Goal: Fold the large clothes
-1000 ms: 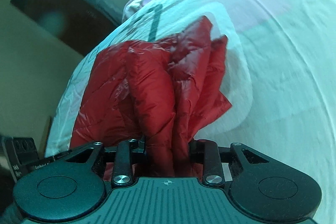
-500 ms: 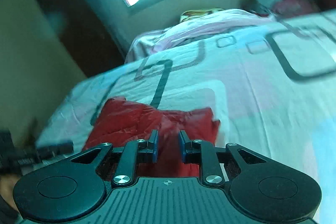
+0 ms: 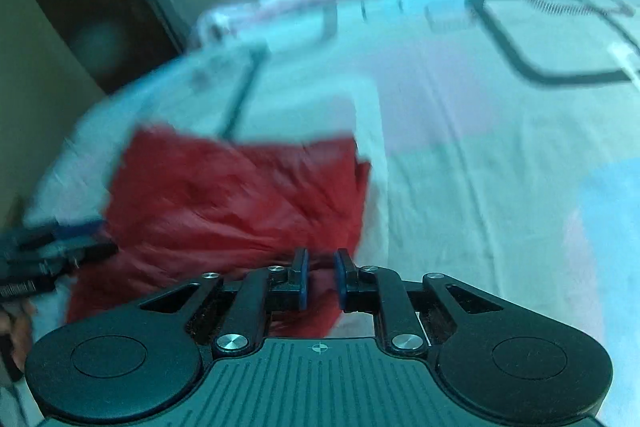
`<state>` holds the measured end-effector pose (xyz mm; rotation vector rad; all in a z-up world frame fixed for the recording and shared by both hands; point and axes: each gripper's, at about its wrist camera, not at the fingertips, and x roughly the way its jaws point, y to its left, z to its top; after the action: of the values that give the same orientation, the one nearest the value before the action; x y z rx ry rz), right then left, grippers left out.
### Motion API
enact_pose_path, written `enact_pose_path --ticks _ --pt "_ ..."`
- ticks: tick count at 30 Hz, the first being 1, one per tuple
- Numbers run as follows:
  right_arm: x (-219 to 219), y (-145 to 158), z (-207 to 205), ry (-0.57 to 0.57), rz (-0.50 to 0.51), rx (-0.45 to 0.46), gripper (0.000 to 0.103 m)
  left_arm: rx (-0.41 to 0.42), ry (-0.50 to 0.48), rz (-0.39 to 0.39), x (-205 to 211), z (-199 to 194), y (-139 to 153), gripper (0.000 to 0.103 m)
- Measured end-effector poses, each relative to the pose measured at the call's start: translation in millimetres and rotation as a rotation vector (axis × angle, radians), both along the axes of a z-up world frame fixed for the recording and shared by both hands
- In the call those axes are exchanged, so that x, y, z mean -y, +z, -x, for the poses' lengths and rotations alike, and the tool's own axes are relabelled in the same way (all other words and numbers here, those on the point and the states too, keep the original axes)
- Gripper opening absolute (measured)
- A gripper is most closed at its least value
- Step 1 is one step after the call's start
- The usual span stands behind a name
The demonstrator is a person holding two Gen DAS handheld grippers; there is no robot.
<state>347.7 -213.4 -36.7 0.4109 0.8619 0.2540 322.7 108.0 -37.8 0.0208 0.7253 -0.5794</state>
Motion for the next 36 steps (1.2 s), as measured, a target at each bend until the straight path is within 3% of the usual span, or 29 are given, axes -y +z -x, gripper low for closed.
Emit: enact_pose_path --ticks 4,7,10,12,14,17,21,24,30,36 --pt "-2.3 20.4 50.8 0.036 -0.08 0.046 0.015 0.02 -0.101 -0.021 17.8 46.5 7.1 0.059" --pt "-14.9 18.4 83.0 0.058 -0.084 0.029 0.015 0.031 -0.087 -0.103 25.0 71.4 -6.8 0.057" --pt "-32.9 3.4 103.0 0.083 -0.013 0.003 0.015 0.058 -0.027 -0.207 25.7 93.6 -20.2 0.058" --pt "-44.5 -14.3 107.7 0.089 0.037 -0.024 0.015 0.067 -0.013 -0.23 25.1 100.1 -25.5 0.059" --pt "-46.9 -29.2 106.3 0.073 0.02 -0.039 0.015 0.082 -0.015 -0.256 25.3 103.2 -30.0 0.059" --pt "-46.5 -24.5 107.7 0.051 0.017 -0.03 0.015 0.071 0.009 -0.25 21.8 105.5 -24.0 0.056" --pt "-39.2 16.2 129.9 0.071 0.025 0.09 0.015 0.048 0.061 -0.146 10.6 127.4 -6.2 0.054" --pt "-42.1 28.4 140.7 0.12 0.029 0.117 0.015 0.016 0.123 -0.115 9.4 141.7 -5.5 0.052" --pt "-62.5 0.0 138.9 0.2 0.127 0.052 0.015 -0.049 0.196 -0.115 18.6 151.4 -20.3 0.053" --pt "-66.6 -24.4 133.1 0.222 0.108 0.036 0.015 -0.052 0.248 -0.138 18.3 146.7 -32.6 0.055"
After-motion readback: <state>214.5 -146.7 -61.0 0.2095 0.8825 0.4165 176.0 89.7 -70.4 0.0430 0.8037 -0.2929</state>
